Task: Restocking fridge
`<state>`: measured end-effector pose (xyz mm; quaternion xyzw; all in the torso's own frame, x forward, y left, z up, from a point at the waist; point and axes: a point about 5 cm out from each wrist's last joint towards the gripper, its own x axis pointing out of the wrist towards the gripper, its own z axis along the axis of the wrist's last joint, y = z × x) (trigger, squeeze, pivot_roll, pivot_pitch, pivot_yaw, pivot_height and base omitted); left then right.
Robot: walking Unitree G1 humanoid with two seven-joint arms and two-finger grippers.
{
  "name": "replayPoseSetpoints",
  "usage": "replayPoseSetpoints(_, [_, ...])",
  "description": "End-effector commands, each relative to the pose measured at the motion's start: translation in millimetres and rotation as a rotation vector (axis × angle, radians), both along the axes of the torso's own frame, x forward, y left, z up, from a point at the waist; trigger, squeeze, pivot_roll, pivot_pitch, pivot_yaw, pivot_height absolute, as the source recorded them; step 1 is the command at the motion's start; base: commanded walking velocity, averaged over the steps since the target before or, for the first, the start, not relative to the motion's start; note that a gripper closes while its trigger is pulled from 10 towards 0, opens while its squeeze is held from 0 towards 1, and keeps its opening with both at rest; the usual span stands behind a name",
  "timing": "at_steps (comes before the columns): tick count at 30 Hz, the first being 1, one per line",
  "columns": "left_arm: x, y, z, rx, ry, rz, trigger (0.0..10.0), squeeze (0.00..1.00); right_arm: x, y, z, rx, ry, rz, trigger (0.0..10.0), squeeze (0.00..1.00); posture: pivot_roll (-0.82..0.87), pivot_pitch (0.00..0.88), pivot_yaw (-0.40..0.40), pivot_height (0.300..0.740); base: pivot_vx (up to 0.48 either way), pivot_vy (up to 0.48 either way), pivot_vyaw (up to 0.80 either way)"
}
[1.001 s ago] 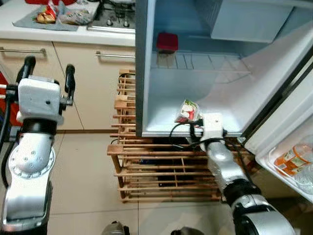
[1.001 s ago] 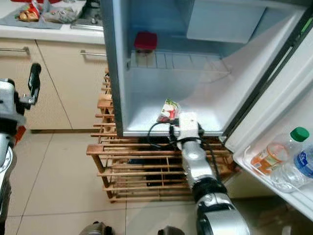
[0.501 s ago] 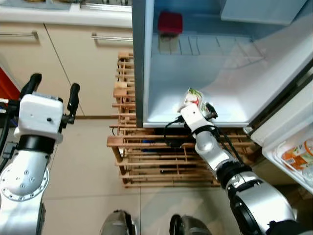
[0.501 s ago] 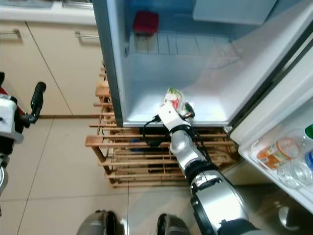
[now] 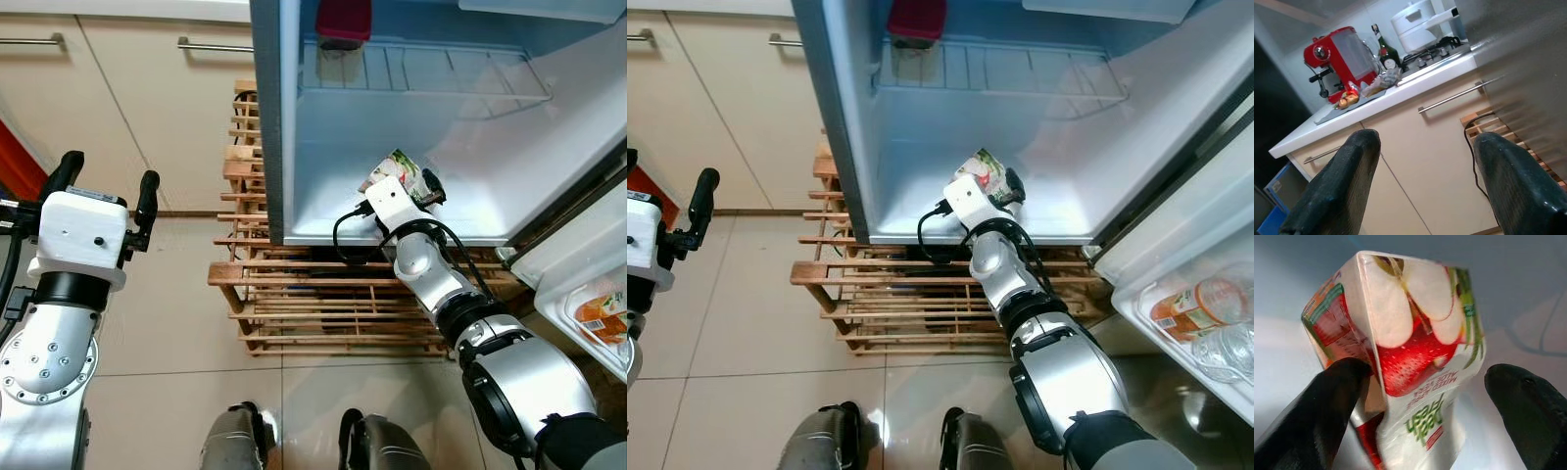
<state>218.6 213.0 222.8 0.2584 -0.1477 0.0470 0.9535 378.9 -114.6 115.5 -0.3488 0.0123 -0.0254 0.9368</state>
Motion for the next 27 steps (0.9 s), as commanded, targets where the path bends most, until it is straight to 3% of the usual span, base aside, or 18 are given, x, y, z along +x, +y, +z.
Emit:
replayPoseSetpoints(1, [-2.1, -2.3, 2.1, 0.013, 0.001, -0.014, 10.0, 0.00, -2.3, -4.9, -6.4, 0.003, 0.027, -0.020, 10.0, 0.00, 0.23, 0.249, -0.049, 0.731, 0.000, 0.000, 0.00])
replayPoseSetpoints(17, [-2.1, -2.3, 2.1, 0.013, 0.001, -0.014, 10.0, 0.00, -2.3, -4.9, -6.4, 0.003, 0.027, -0.020, 10.0, 0.00, 0.23, 0.249, -0.049, 0.731, 0.000, 0.000, 0.00])
replayPoseSetpoints(18, [-1.6, -3.0, 2.0, 0.012, 0.006, -0.014, 10.0, 0.00, 0.6, -5.5, -2.2, 0.066, 0.030, -0.038, 10.0, 0.00, 0.23, 0.249, -0.049, 0.731, 0.000, 0.000, 0.00])
replayPoseSetpoints(19, [5.3, -6.4, -2.6, 0.004, 0.004, -0.016, 10.0, 0.00, 0.6, -25.5, 9.1, 0.123, -0.108, -0.091, 10.0, 0.00, 0.17, 0.196, -0.073, 0.731, 0.000, 0.000, 0.00])
replayPoseSetpoints(20, [10.3, -9.2, -5.9, -0.001, 0.001, -0.018, 10.0, 0.00, -2.3, -41.3, 13.3, 0.218, -0.181, -0.134, 10.0, 0.00, 0.17, 0.196, -0.073, 0.731, 0.000, 0.000, 0.00])
replayPoseSetpoints(22, [15.6, -12.4, -9.8, -0.007, -0.003, -0.021, 10.0, 0.00, -8.8, -59.5, 8.5, 0.410, -0.198, -0.193, 10.0, 0.00, 0.17, 0.186, -0.077, 0.731, 0.000, 0.000, 0.00])
replayPoseSetpoints(23, [15.6, -12.4, -9.8, -0.007, -0.003, -0.021, 10.0, 0.00, -8.8, -59.5, 8.5, 0.410, -0.198, -0.193, 10.0, 0.00, 0.17, 0.186, -0.077, 0.731, 0.000, 0.000, 0.00])
replayPoseSetpoints(25, [16.7, -12.6, -10.6, -0.009, -0.005, -0.021, 10.0, 0.00, -13.1, -57.7, -5.2, 0.598, -0.115, -0.198, 10.0, 0.00, 0.16, 0.174, -0.079, 0.731, 0.000, 0.000, 0.00])
replayPoseSetpoints(27, [18.0, -12.8, -12.0, -0.012, -0.005, -0.022, 10.0, 0.00, -15.9, -52.8, -9.8, 0.666, -0.094, -0.172, 10.0, 0.00, 0.15, 0.159, -0.083, 0.731, 0.000, 0.000, 0.00])
